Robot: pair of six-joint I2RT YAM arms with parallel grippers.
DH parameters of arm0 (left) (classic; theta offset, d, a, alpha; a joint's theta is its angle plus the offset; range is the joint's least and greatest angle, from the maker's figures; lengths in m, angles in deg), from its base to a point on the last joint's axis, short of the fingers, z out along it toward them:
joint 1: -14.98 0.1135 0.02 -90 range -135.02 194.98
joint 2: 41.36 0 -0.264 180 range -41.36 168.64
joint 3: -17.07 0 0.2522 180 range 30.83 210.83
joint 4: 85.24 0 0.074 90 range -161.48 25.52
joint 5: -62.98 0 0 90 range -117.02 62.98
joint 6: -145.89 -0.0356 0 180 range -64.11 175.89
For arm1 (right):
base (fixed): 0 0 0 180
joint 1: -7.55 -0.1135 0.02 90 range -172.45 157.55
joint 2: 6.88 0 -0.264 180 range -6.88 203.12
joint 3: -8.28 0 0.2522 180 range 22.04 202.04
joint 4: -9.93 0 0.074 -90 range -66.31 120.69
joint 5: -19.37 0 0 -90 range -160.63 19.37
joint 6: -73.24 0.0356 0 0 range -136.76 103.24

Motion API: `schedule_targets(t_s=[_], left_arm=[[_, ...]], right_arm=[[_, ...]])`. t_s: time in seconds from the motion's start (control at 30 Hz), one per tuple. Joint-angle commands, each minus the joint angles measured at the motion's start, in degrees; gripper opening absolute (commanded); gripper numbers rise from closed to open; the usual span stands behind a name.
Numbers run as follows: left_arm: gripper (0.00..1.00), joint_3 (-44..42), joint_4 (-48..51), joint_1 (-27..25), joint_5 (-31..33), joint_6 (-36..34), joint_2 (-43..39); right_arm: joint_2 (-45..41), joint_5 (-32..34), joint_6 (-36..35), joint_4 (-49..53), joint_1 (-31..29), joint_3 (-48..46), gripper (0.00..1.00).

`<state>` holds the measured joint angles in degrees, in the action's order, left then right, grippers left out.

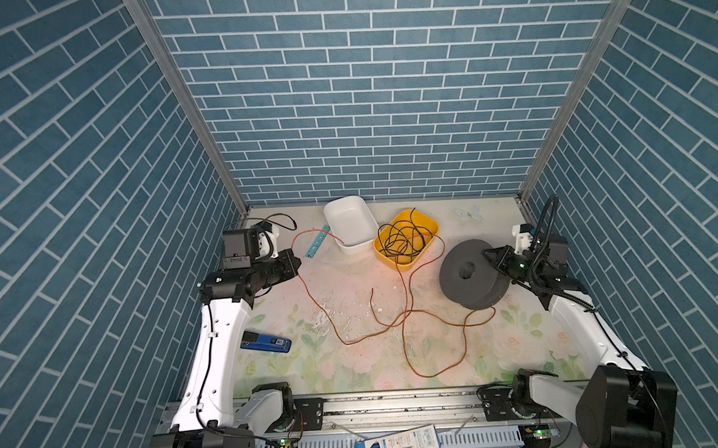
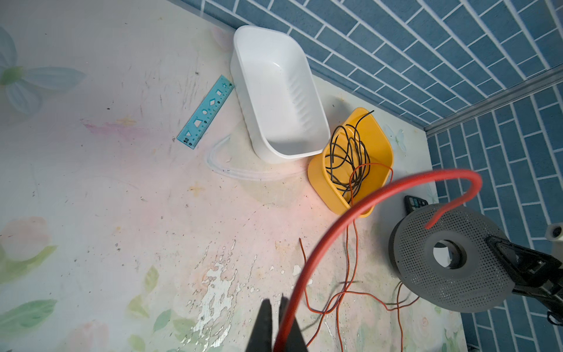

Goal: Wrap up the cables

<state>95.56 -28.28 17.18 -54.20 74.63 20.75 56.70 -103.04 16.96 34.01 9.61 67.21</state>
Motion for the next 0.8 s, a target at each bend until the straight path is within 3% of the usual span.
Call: schedule_targets(t_s=[0.0,0.4,0.77], left_arm=[[0.08,-1.7,-3.2,-0.4,-0.9,1.6,-0.6],[0.08,-3.7,-6.3,-0.4,-1.5,6.1,-1.2],[0.08,-0.7,-5.1,-0.4,-0.8,7.1,-1.4]], right_arm=[[-3.0,6.4,-6.2,10.1,-3.5,7.3,0.0],[1.1,24.8,-11.2,22.5,-28.3,27.2,0.0],[15.1,34.3,-11.8,14.8,-47.8,38.0,0.0]])
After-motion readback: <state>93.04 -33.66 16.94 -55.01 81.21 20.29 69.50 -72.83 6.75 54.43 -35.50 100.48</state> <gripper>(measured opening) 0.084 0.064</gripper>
